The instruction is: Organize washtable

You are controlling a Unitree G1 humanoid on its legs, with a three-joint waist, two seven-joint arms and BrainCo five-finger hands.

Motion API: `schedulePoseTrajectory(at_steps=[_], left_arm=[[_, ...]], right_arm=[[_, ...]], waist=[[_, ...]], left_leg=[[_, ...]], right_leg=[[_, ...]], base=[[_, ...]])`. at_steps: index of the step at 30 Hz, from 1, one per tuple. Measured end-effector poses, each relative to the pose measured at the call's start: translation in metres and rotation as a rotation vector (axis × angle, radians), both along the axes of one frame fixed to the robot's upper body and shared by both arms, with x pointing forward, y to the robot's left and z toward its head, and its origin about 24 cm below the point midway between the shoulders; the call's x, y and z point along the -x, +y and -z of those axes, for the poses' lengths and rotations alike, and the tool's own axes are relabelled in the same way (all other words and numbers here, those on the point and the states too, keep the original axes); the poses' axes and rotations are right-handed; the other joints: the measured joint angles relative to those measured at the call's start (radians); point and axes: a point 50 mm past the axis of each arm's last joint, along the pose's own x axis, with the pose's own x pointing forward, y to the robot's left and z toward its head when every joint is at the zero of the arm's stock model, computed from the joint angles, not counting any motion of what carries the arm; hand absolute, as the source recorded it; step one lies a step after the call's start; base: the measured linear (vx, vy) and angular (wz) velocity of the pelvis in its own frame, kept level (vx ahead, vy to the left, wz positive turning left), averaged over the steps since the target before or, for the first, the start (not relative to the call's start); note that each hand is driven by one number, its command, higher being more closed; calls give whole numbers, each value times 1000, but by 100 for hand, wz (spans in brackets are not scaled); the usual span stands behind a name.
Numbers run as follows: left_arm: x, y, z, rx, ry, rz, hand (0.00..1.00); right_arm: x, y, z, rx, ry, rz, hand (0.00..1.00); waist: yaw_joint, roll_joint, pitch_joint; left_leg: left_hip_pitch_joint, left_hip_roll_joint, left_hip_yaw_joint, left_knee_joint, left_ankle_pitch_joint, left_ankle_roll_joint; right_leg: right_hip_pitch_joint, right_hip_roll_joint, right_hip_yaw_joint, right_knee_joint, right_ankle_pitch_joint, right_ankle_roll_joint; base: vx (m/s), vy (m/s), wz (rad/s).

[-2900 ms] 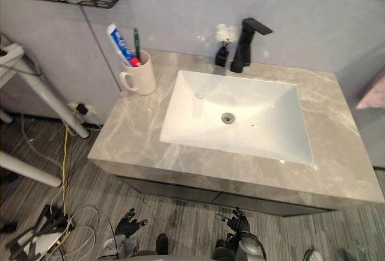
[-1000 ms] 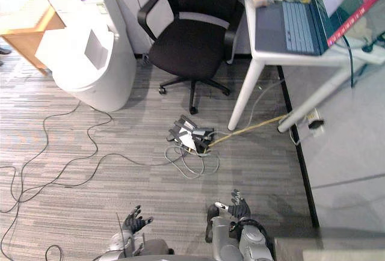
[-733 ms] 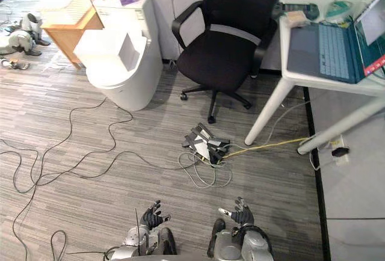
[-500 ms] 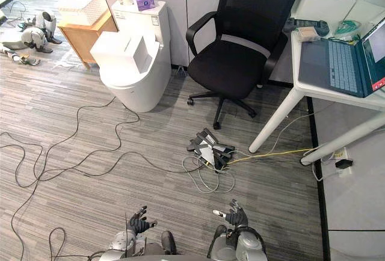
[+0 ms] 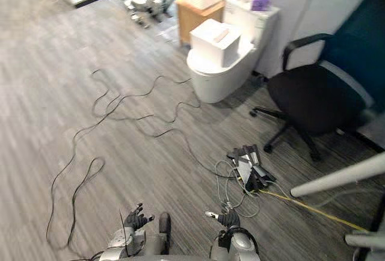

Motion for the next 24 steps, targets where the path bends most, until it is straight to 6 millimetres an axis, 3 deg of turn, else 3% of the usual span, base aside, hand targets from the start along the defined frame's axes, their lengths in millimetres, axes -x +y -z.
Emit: schedulePoseTrajectory(at_steps=[2,3,5,6,7,8,9,12,14,24], left_arm=[[-1,-9,0,19,7,16,0],[-2,-11,0,18,6,29,0],[-3,-12,-1,6,4,60,0],[-3,-10,-1,-11,6,88,0],[-4,-5,-1,-29,9,105,0],[-4,-3,-1,-33,11,103,0],[-4,-5,-1,-28,8,100,0],[4,3,3,-47,45,100,0],[7,9,5,-65,62,103,0],[12,16,7,-88,88,95,0]], right_arm=[[-1,-4,-1,17,-5,-2,0],[-3,-5,-2,24,-9,-4,0],[-9,-6,-3,36,-17,-14,0],[-11,-10,-4,49,-24,-14,0],[-8,-11,-2,48,-5,-7,0],[-9,-11,-1,48,3,-5,0],[-9,-15,-1,60,11,-3,0],[-16,-15,-3,58,0,0,0],[-21,-8,-5,40,-11,-6,0],[-11,-4,1,36,27,-23,0]], waist=[[0,2,3],[1,17,4],[1,21,13],[-13,35,7],[-36,35,10],[-26,29,21],[-26,42,24],[-22,43,27],[-23,33,32],[-27,18,40]], left_leg=[[2,17,151,115,-73,16],[0,18,168,113,-81,29],[5,-37,134,19,-41,56],[9,-66,72,-88,27,53],[6,-93,76,-118,8,50],[-1,-88,101,-39,-16,53],[13,-85,98,-6,-68,75],[108,-134,77,-225,48,84],[105,-139,79,-245,64,95],[154,-138,94,-251,55,96]], right_leg=[[22,-26,-45,8,-3,5],[22,-24,-49,11,-6,8],[20,-26,-50,-29,-17,13],[29,4,-46,-75,-4,-8],[47,-13,-78,-132,32,7],[53,-27,-99,-131,42,24],[79,-23,-120,-121,42,26],[91,-23,-127,-160,80,7],[90,-22,-124,-185,98,24],[119,-22,-93,-167,86,21]], base=[[2,-7,88],[-45,76,72],[-91,100,79],[-60,74,152],[-30,73,145],[18,63,110],[65,28,47],[-16,99,21],[-58,96,-3],[-87,16,-6]])
